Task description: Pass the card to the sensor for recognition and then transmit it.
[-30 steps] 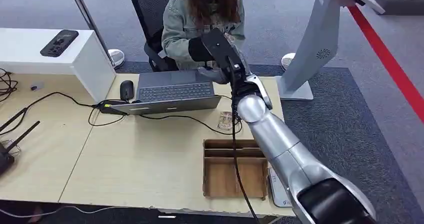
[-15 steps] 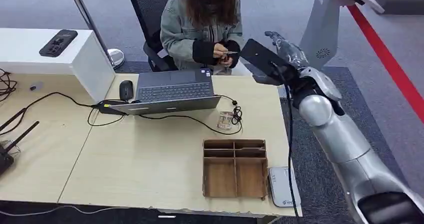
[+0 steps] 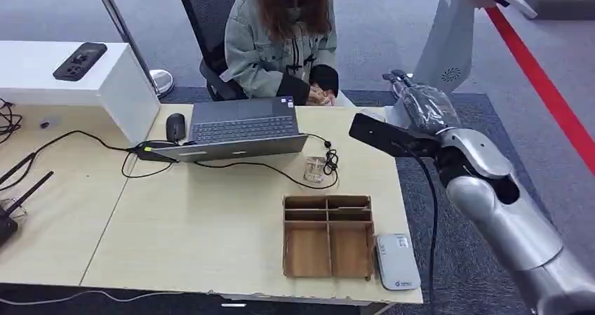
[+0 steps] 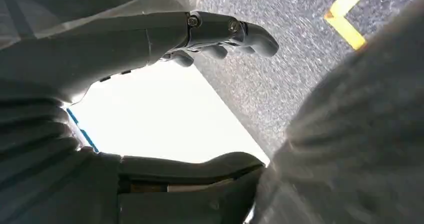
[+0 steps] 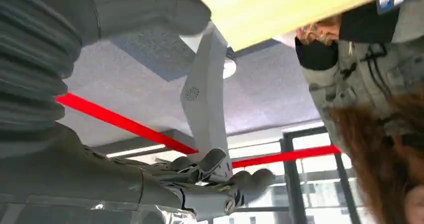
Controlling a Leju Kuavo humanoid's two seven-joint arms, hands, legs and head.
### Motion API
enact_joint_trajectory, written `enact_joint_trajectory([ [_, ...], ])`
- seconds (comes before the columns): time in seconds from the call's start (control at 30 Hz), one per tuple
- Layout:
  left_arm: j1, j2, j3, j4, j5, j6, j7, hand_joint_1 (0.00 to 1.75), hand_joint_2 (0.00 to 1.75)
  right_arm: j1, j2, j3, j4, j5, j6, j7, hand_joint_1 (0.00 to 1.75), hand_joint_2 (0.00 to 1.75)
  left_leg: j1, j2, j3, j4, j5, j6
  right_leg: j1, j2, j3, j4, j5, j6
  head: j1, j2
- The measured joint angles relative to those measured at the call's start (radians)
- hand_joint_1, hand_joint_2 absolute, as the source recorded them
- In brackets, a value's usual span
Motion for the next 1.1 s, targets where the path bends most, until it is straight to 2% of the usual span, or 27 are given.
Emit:
enact_joint_trajectory([
  [0.07,0.000,0.000,0.000,0.000,0.000,0.015,-0.013,0.00,0.00,-0.002,-0.021,0.005,-0.042,-0.033,0.048,0.025,0.44,1.75,0.000,0.000,0.000,0.000,0.000,0.000,0.000,0.000,0.000,0.000,0.000,0.000,0.000,0.000],
  [0.2,-0.001,-0.003,0.000,0.000,0.003,0.039,-0.019,0.00,0.00,-0.002,-0.037,0.024,-0.094,-0.066,0.074,0.056,0.38,1.75,0.000,0.001,-0.001,0.000,0.000,0.000,0.000,0.000,0.000,0.000,0.000,0.000,0.000,0.000],
  [0.33,-0.001,-0.003,0.002,0.000,0.023,0.039,-0.030,0.00,0.00,0.000,-0.055,0.050,-0.130,-0.085,0.082,0.086,0.05,1.75,0.000,0.001,-0.001,0.000,0.000,0.000,0.000,0.000,0.000,0.000,0.000,0.000,0.000,0.000],
  [0.37,-0.001,-0.003,0.002,0.000,0.027,0.041,-0.030,0.00,0.00,0.003,-0.060,0.056,-0.141,-0.095,0.084,0.096,0.02,1.75,0.000,0.001,-0.001,0.000,0.000,0.000,0.000,0.000,0.000,0.000,0.000,0.000,0.000,0.000],
  [0.53,-0.001,-0.007,0.009,0.000,0.036,0.078,-0.031,0.00,0.00,0.044,-0.093,0.078,-0.197,-0.138,0.079,0.167,0.00,1.75,0.000,0.001,0.000,0.000,0.000,0.000,0.000,0.000,0.000,0.000,0.000,0.000,0.000,0.000],
  [0.73,0.000,-0.009,0.010,0.000,0.035,0.109,-0.033,0.00,0.00,0.165,-0.140,0.076,-0.271,-0.137,0.058,0.235,0.03,1.75,0.000,0.001,-0.001,0.000,0.000,0.000,0.000,0.000,0.000,0.000,0.000,0.000,0.000,0.000],
  [0.93,-0.001,-0.010,0.010,0.000,0.027,0.109,-0.035,0.00,0.00,0.277,-0.155,0.074,-0.305,-0.074,0.025,0.237,0.05,1.75,0.000,0.001,-0.002,0.000,0.000,0.000,0.000,0.000,0.000,0.000,0.000,0.000,0.000,0.000],
  [1.0,-0.001,-0.010,0.010,0.000,0.026,0.109,-0.036,0.00,0.00,0.299,-0.155,0.075,-0.310,-0.055,0.013,0.234,0.12,1.75,0.000,0.001,-0.002,0.000,0.000,0.000,0.000,0.000,0.000,0.000,0.000,0.000,0.000,0.000],
  [1.1,-0.001,-0.010,0.010,0.000,0.022,0.109,-0.036,0.00,0.00,0.325,-0.153,0.075,-0.310,-0.015,-0.007,0.220,0.12,1.75,0.000,0.001,-0.002,0.000,0.000,0.000,0.000,0.000,0.000,0.000,0.000,0.000,0.000,0.000],
])
